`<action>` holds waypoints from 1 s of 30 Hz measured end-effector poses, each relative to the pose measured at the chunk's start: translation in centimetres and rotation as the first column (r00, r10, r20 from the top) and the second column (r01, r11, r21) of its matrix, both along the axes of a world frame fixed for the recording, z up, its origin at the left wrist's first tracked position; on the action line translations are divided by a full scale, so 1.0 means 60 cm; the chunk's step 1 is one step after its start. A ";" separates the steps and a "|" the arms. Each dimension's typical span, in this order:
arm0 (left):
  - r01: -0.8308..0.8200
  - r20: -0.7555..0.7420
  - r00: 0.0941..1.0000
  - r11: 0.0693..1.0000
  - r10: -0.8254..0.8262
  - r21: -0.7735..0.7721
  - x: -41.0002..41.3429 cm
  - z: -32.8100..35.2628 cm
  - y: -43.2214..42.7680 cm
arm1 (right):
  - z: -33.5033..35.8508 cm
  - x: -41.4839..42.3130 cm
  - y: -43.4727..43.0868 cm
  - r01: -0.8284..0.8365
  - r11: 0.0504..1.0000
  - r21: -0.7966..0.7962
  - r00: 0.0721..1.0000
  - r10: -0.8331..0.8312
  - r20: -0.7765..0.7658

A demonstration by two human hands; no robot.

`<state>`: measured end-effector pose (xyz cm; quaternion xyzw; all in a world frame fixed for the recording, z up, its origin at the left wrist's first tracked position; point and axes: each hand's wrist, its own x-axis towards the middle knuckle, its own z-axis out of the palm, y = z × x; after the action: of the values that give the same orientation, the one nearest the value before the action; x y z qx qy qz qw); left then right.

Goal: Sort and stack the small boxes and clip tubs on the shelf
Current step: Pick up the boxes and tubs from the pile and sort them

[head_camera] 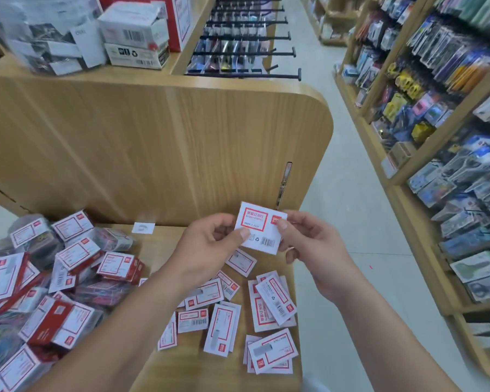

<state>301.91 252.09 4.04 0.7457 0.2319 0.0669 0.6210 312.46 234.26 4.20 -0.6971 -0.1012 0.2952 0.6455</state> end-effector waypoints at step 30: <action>-0.035 0.055 0.998 0.999 0.035 0.005 0.004 -0.007 -0.029 | 0.011 0.019 -0.020 -0.110 0.952 -0.286 0.894 0.221 0.390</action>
<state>302.15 250.36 3.62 0.7412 0.2277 0.0986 0.6237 313.57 233.08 4.87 -0.8101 -0.2572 0.2042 0.4857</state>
